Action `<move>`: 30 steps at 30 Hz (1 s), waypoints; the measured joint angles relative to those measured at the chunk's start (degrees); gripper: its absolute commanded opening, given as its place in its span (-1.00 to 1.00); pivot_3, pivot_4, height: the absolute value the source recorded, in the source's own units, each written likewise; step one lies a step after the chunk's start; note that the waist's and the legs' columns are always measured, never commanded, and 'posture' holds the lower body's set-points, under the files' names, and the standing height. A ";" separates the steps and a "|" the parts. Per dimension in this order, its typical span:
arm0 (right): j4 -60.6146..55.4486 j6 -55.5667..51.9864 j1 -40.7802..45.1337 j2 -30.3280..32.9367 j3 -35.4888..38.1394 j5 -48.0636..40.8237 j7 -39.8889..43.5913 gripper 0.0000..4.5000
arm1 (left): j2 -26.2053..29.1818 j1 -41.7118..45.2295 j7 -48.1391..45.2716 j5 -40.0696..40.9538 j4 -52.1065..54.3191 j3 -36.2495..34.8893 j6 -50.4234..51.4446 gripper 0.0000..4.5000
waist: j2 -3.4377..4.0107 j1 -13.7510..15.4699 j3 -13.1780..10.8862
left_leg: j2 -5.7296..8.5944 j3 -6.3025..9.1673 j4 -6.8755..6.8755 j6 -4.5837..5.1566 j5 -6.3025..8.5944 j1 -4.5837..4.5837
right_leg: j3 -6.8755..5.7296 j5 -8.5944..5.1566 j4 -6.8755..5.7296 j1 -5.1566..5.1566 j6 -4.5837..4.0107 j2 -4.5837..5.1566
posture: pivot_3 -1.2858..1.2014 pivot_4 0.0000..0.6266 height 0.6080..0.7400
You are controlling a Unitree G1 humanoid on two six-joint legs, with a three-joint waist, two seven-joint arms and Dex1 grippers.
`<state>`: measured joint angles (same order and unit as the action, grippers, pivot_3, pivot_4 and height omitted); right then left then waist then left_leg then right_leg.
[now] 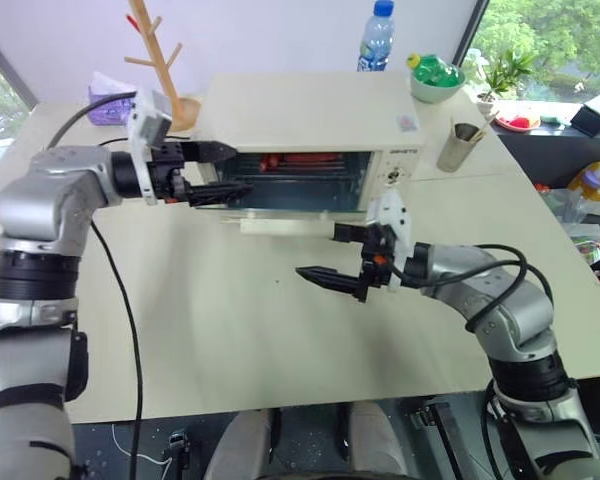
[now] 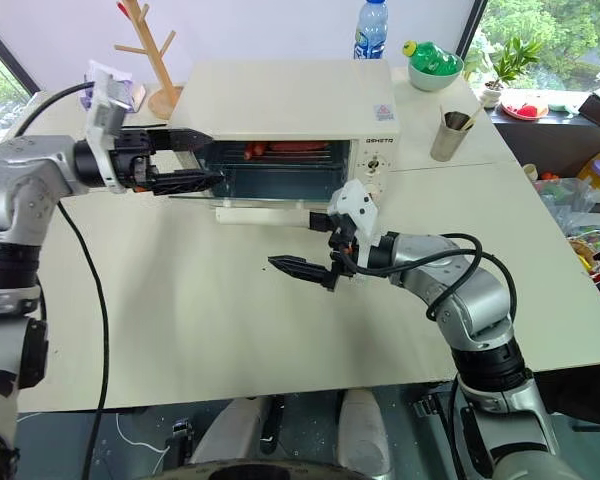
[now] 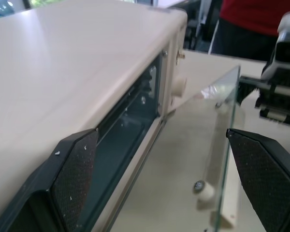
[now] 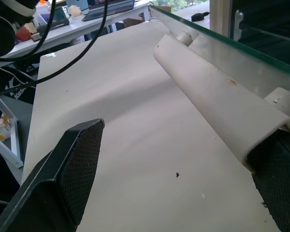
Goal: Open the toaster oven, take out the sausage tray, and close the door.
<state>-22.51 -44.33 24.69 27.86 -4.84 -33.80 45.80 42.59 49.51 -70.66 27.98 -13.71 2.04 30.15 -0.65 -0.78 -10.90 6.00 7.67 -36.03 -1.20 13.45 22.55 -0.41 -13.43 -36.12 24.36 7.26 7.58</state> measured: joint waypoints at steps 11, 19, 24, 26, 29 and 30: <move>-0.76 0.56 -1.03 -0.05 0.12 -0.24 -1.52 1.00 | -2.35 3.02 -1.03 -2.49 -5.70 0.45 -1.93 -0.98 | -0.05 -0.03 0.01 | 0.01 0.01 -0.03 0.01 0.00 0.02 | 0.00 0.01 0.00 -0.01 0.03 0.00 | 0.03 -0.52 0.94; -0.76 0.85 -1.01 0.14 0.12 -0.14 -1.56 1.00 | -2.62 1.06 -1.84 -5.90 -6.59 1.37 -4.96 -0.98 | -0.05 -0.03 0.01 | 0.02 0.01 -0.04 0.02 0.00 0.02 | -0.01 0.01 0.00 -0.01 0.03 0.00 | 0.03 -0.52 0.94; -0.76 0.88 -0.56 0.38 0.11 0.34 -2.12 1.00 | -3.38 0.15 -2.29 -8.04 -9.30 1.75 -7.20 -0.98 | -0.05 -0.02 0.01 | 0.02 0.01 -0.07 0.02 0.00 0.03 | -0.01 0.02 -0.01 -0.01 0.04 0.00 | 0.03 -0.52 0.94; -0.73 0.83 -0.06 0.71 0.08 0.98 -2.53 1.00 | -3.75 0.16 -2.53 -8.89 -10.83 1.73 -8.37 -0.98 | -0.05 -0.01 0.01 | 0.02 0.01 -0.09 0.02 0.00 0.03 | -0.01 0.03 -0.01 -0.01 0.05 0.00 | 0.03 -0.52 0.94; -0.72 0.76 -0.05 1.35 -0.18 1.30 -2.61 1.00 | -4.33 0.17 -2.67 -9.77 -11.68 1.73 -9.34 -0.98 | -0.06 -0.02 0.01 | 0.03 0.00 -0.11 0.02 0.00 0.03 | -0.01 0.04 -0.01 -0.04 0.08 0.01 | 0.03 -0.52 0.94; -0.72 0.67 -0.05 2.20 -0.34 1.66 -2.69 1.00 | -4.67 0.17 -2.83 -10.01 -12.24 1.74 -9.42 -0.98 | -0.06 -0.02 0.01 | 0.04 0.00 -0.12 0.02 0.00 0.03 | 0.00 0.06 -0.01 -0.04 0.10 0.01 | 0.03 -0.52 0.94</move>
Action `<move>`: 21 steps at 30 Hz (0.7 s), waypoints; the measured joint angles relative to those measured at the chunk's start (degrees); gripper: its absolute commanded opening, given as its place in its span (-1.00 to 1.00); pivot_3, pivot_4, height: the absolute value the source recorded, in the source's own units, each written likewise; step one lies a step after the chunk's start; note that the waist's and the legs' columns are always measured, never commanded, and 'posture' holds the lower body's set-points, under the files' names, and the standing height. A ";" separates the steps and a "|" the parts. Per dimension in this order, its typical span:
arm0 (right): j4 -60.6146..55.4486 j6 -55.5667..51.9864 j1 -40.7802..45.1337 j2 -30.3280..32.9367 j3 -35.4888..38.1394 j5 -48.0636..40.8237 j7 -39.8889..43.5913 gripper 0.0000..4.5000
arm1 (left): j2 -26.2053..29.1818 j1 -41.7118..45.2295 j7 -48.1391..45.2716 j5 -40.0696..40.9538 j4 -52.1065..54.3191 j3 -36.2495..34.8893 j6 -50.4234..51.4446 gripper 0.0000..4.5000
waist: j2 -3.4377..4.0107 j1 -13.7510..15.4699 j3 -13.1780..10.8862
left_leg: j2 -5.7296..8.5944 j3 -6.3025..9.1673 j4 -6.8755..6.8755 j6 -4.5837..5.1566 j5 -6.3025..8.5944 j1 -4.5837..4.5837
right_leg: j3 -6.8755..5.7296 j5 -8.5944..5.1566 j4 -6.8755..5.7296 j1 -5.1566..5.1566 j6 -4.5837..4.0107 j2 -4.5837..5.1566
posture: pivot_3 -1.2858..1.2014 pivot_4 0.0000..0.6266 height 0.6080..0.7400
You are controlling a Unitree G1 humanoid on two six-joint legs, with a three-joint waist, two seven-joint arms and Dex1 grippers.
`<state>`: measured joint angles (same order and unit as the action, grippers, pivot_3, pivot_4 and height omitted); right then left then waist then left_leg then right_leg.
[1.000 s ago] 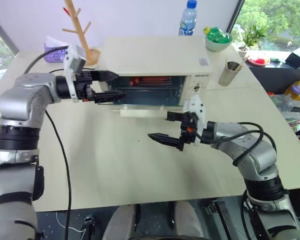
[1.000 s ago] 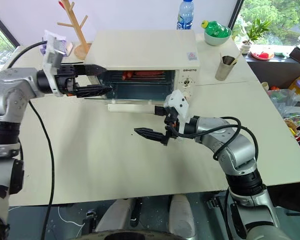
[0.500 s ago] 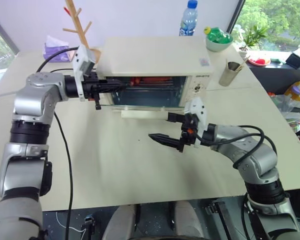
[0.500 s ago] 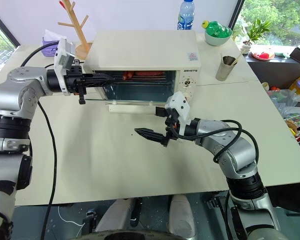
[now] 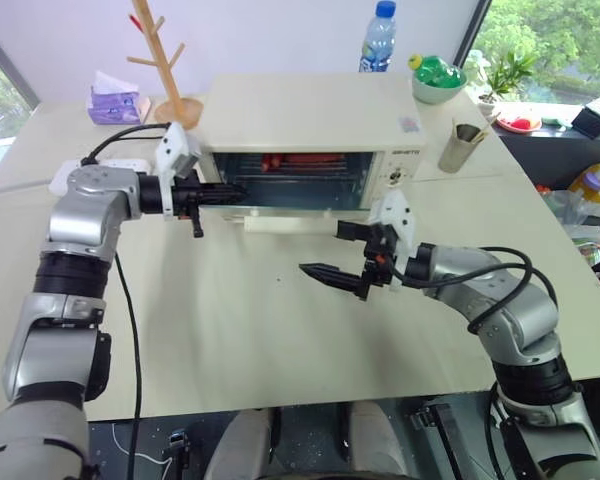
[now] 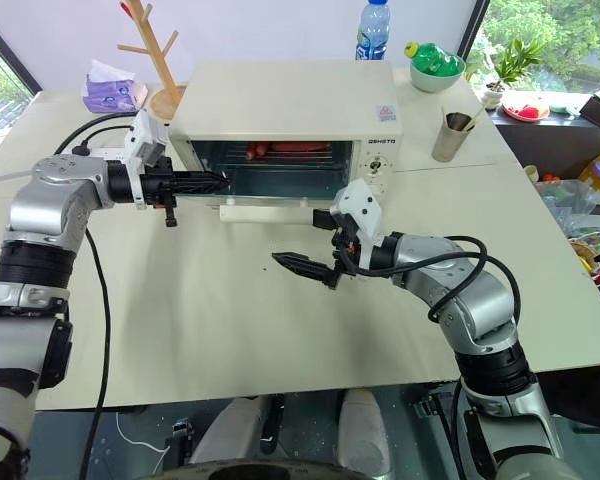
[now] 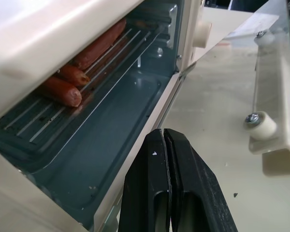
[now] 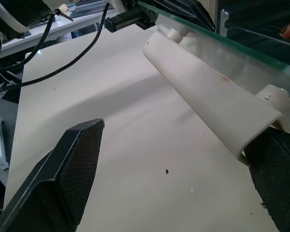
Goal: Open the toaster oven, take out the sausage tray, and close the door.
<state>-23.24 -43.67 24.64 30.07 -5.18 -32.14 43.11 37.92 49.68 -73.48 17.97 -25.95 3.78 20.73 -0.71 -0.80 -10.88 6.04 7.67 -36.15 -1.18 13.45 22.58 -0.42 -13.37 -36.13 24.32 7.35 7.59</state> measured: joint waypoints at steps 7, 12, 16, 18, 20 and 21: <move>-0.01 -2.02 -2.12 4.90 0.03 1.17 -0.07 1.00 | -1.05 0.01 -0.39 -0.50 -0.95 -0.02 -0.11 -0.98 | -0.03 0.02 0.02 | 0.00 0.00 -0.01 0.00 0.00 0.00 | 0.00 0.01 0.00 -0.01 0.01 0.01 | 0.03 -0.52 0.94; -2.04 -3.38 -6.37 9.84 2.37 -0.25 1.62 1.00 | -1.48 0.11 -0.84 -0.50 -1.04 -0.06 -0.06 -0.98 | -0.04 0.08 0.02 | 0.01 0.00 -0.01 0.00 0.00 0.01 | 0.00 0.01 0.00 -0.02 0.02 0.02 | 0.03 -0.52 0.94; -6.92 -5.25 -11.77 15.33 8.43 -5.78 6.04 1.00 | -1.39 -0.58 -1.24 -0.48 -0.52 -0.12 0.25 -0.98 | -0.06 0.08 0.02 | 0.01 0.00 -0.03 0.02 0.01 0.02 | 0.00 0.01 0.02 -0.05 0.02 0.03 | 0.03 -0.52 0.94; -9.81 -6.61 -14.75 18.33 13.53 -10.63 8.90 1.00 | -1.39 -2.49 -1.29 -0.40 1.34 -0.13 0.52 -0.98 | -0.06 0.00 0.03 | 0.00 -0.03 -0.03 0.03 0.01 0.00 | 0.01 0.02 0.02 -0.07 0.03 0.04 | 0.03 -0.52 0.94; -10.97 -7.53 -15.51 20.02 16.80 -13.73 10.23 1.00 | -1.49 -4.40 -0.92 -0.08 2.51 -0.46 1.14 -0.98 | -0.11 -0.05 0.04 | -0.05 -0.04 -0.04 0.03 0.01 -0.03 | 0.00 0.02 0.02 -0.09 0.03 0.01 | 0.03 -0.52 0.94; -11.41 -8.18 -15.63 20.75 18.67 -15.31 10.44 1.00 | -1.36 -5.47 -0.71 0.12 3.95 -0.69 1.39 -0.98 | -0.13 -0.01 0.06 | -0.06 -0.04 -0.05 0.03 0.01 -0.03 | 0.01 0.02 0.02 -0.10 0.03 0.01 | 0.03 -0.52 0.94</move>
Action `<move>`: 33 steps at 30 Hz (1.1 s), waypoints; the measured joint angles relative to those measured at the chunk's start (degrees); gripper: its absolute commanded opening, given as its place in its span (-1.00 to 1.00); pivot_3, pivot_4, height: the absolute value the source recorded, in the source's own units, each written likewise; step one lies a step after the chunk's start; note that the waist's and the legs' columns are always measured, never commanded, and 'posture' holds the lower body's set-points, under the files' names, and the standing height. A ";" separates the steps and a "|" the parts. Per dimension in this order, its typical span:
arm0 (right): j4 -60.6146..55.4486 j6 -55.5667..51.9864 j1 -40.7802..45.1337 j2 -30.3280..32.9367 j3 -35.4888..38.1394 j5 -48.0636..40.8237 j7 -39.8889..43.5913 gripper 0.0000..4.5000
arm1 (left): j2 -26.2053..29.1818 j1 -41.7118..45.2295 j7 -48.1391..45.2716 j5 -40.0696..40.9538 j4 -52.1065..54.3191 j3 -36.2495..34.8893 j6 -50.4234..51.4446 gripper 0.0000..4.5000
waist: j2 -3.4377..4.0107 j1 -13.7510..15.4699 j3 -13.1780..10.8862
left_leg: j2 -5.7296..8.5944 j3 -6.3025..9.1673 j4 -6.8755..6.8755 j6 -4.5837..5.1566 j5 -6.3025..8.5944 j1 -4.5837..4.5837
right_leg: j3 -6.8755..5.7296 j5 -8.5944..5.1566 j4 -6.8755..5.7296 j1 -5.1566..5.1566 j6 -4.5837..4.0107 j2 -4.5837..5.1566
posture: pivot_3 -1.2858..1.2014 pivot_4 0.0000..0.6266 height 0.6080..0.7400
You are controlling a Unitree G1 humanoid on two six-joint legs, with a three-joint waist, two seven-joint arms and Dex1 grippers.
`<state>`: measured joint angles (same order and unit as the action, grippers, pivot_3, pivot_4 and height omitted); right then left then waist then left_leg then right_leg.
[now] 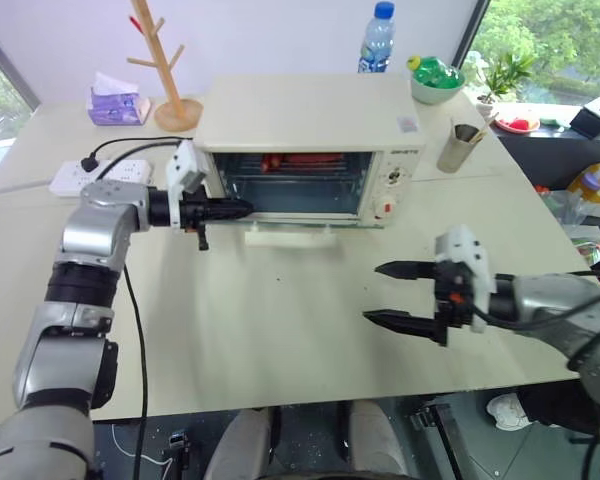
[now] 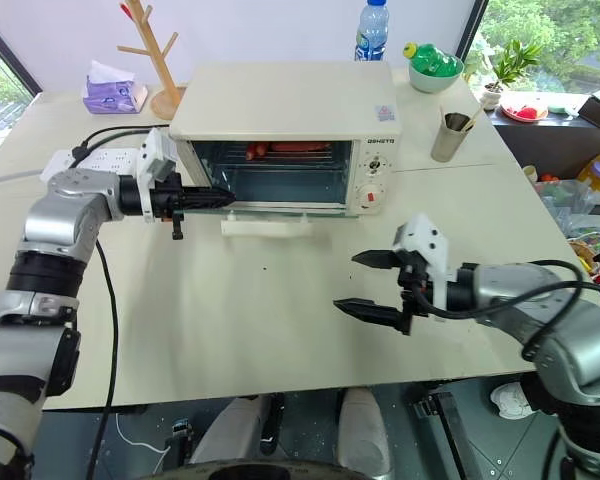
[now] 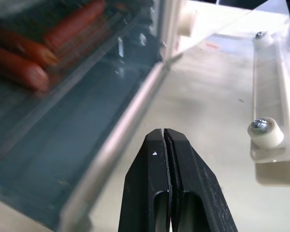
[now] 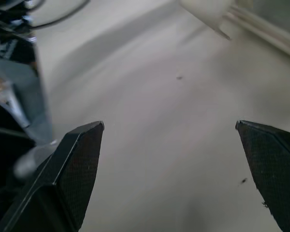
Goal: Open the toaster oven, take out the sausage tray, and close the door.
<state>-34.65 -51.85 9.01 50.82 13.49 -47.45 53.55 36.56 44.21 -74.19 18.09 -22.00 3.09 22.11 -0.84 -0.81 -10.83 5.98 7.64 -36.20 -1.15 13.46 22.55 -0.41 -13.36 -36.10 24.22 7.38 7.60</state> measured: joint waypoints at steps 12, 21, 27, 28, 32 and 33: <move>0.25 -1.00 1.80 -0.04 3.71 -3.71 -5.30 1.00 | -0.68 -6.63 2.79 -1.76 5.74 0.65 -5.63 -0.98 | -0.11 0.52 0.15 | 0.03 -0.01 -0.01 0.03 0.03 -0.12 | 0.00 -0.01 0.10 -0.22 0.00 0.06 | 0.03 -0.52 0.94; 2.74 0.09 5.12 -1.02 2.14 -3.37 -7.65 1.00 | -0.80 -5.02 3.18 -3.86 -2.27 2.61 -3.66 -0.98 | -0.35 0.82 0.02 | 0.03 0.02 -0.03 0.03 0.02 -0.01 | -0.02 -0.01 0.10 -0.11 0.00 0.03 | 0.03 -0.52 0.94; 3.91 1.07 6.31 -1.35 0.41 -3.26 -7.70 1.00 | -0.64 -0.82 3.08 -3.73 -4.47 0.78 -3.57 -0.98 | -0.34 1.31 0.02 | 0.03 -0.01 -0.02 0.04 0.02 -0.01 | -0.01 -0.01 0.10 -0.09 0.01 0.05 | 0.03 -0.52 0.94; 4.03 1.13 6.34 -1.35 0.39 -3.26 -7.70 1.00 | -0.64 -0.89 2.92 -3.72 -4.50 0.73 -3.39 -0.98 | -0.35 1.34 0.02 | 0.03 -0.01 -0.02 0.04 0.02 -0.01 | -0.01 -0.01 0.10 -0.08 0.01 0.04 | 0.03 -0.52 0.94; 4.61 2.18 7.00 -1.34 0.20 -2.52 -7.82 1.00 | -0.38 -2.97 2.04 -2.48 -2.37 0.27 -0.60 -0.98 | -0.35 1.32 0.02 | 0.03 -0.01 -0.03 0.04 0.02 -0.01 | -0.01 -0.01 0.09 -0.08 0.01 0.05 | 0.03 -0.52 0.94; 4.83 2.36 7.30 -1.33 0.12 -2.10 -7.94 1.00 | -0.30 -3.43 1.92 -2.13 -1.75 0.18 0.36 -0.98 | -0.35 1.33 0.02 | 0.03 -0.01 -0.03 0.03 0.02 -0.01 | -0.01 -0.01 0.09 -0.08 0.01 0.05 | 0.03 -0.52 0.94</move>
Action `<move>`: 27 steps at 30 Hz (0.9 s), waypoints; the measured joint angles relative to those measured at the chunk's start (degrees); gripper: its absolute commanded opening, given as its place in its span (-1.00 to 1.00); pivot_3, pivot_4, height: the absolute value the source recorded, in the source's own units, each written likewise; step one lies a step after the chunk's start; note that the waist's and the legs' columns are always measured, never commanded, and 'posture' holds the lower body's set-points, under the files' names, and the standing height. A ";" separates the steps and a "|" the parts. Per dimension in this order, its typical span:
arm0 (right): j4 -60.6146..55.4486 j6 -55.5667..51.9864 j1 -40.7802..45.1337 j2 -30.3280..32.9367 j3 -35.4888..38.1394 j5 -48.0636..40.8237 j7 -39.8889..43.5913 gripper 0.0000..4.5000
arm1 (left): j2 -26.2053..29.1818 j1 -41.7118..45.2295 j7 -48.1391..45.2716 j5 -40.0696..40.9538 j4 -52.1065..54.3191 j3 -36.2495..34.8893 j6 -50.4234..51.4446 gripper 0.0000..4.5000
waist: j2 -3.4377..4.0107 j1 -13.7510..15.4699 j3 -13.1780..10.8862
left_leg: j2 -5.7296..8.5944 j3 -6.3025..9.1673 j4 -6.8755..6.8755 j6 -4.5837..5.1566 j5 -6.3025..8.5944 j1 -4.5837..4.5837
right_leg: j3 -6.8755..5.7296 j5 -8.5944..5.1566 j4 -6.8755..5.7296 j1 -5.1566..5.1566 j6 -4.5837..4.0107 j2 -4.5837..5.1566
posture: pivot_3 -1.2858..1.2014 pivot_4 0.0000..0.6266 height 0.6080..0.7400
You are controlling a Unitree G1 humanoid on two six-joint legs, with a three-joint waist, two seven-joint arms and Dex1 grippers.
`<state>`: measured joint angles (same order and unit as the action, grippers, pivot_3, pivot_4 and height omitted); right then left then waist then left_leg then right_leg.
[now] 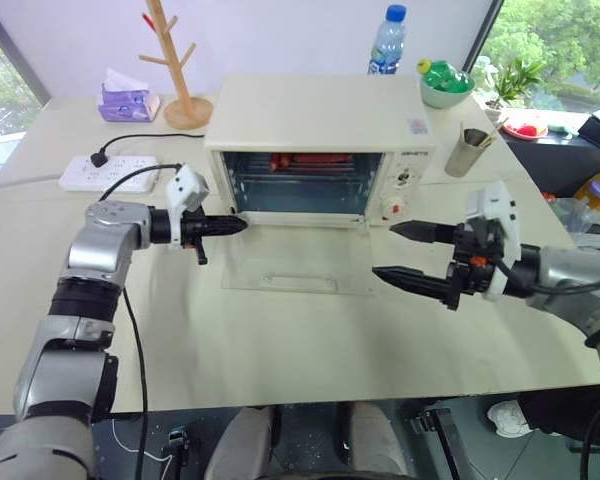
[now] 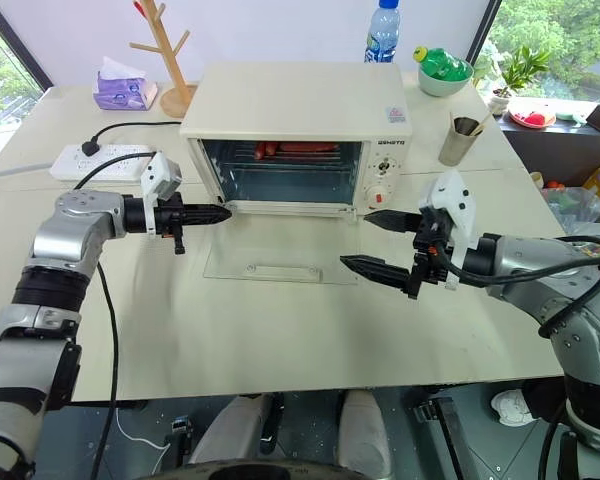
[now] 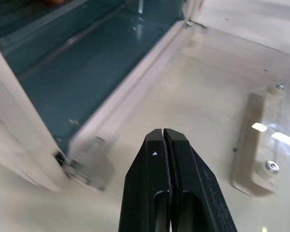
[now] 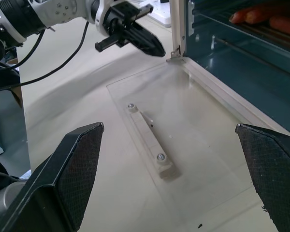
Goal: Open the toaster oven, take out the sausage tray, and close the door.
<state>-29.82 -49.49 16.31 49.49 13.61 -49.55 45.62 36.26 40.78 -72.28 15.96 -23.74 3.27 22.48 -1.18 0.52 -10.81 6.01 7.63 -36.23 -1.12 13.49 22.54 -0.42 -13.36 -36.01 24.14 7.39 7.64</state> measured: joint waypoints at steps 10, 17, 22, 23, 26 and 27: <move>5.00 6.43 10.25 -4.13 -9.34 13.53 -6.32 1.00 | 7.79 -7.73 1.80 20.14 18.88 -14.56 28.78 -0.18 | 0.02 -1.50 -0.01 | -0.04 0.00 0.09 0.00 0.00 0.01 | 0.03 -0.01 -0.05 0.15 0.00 -0.02 | 0.03 -0.52 0.94; 13.64 17.51 20.26 -12.63 -28.27 33.14 -10.08 1.00 | 9.77 -11.16 8.79 29.32 27.38 -22.25 38.90 0.97 | 0.03 -1.50 -0.02 | -0.02 0.00 0.08 -0.06 -0.03 -0.02 | 0.06 0.00 -0.09 0.17 -0.02 -0.04 | 0.03 -0.52 0.94; 31.28 31.74 29.00 -18.48 -39.83 51.21 -13.91 1.00 | 9.73 -11.38 11.53 30.93 29.39 -21.88 39.42 0.97 | 0.02 -1.40 -0.02 | 0.03 0.00 0.10 -0.17 -0.09 -0.01 | 0.08 0.03 -0.09 0.19 -0.06 -0.03 | 0.03 -0.52 0.94; 34.97 34.89 30.53 -19.34 -41.26 54.44 -14.79 1.00 | 9.73 -11.37 11.53 30.93 29.91 -21.15 39.09 0.97 | 0.02 -1.38 -0.02 | 0.03 0.02 0.14 -0.20 -0.11 0.00 | 0.08 0.03 -0.09 0.21 -0.06 -0.03 | 0.03 -0.52 0.94; 45.48 43.02 34.07 -21.72 -43.56 61.64 -17.53 1.00 | 9.79 -11.34 11.33 30.52 30.15 -18.66 37.40 0.97 | 0.02 -1.46 -0.02 | 0.03 0.02 0.19 -0.47 -0.27 -0.01 | 0.09 0.06 -0.10 0.25 -0.11 -0.05 | 0.03 -0.52 0.94; 49.52 45.40 35.52 -22.70 -44.05 63.59 -18.59 1.00 | 10.02 -11.23 10.95 29.71 30.15 -17.47 36.12 0.97 | 0.02 -1.61 -0.02 | 0.03 0.01 0.21 -0.51 -0.29 -0.01 | 0.09 0.07 -0.10 0.25 -0.13 -0.06 | 0.03 -0.52 0.94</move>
<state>19.70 -4.09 51.84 26.79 -30.44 14.04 27.03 46.28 29.55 -61.32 45.67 6.41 -14.20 58.59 -1.16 -1.08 -10.82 6.04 7.64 -36.02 -1.63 13.20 22.53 -0.33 -13.29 -36.11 24.38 7.26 7.59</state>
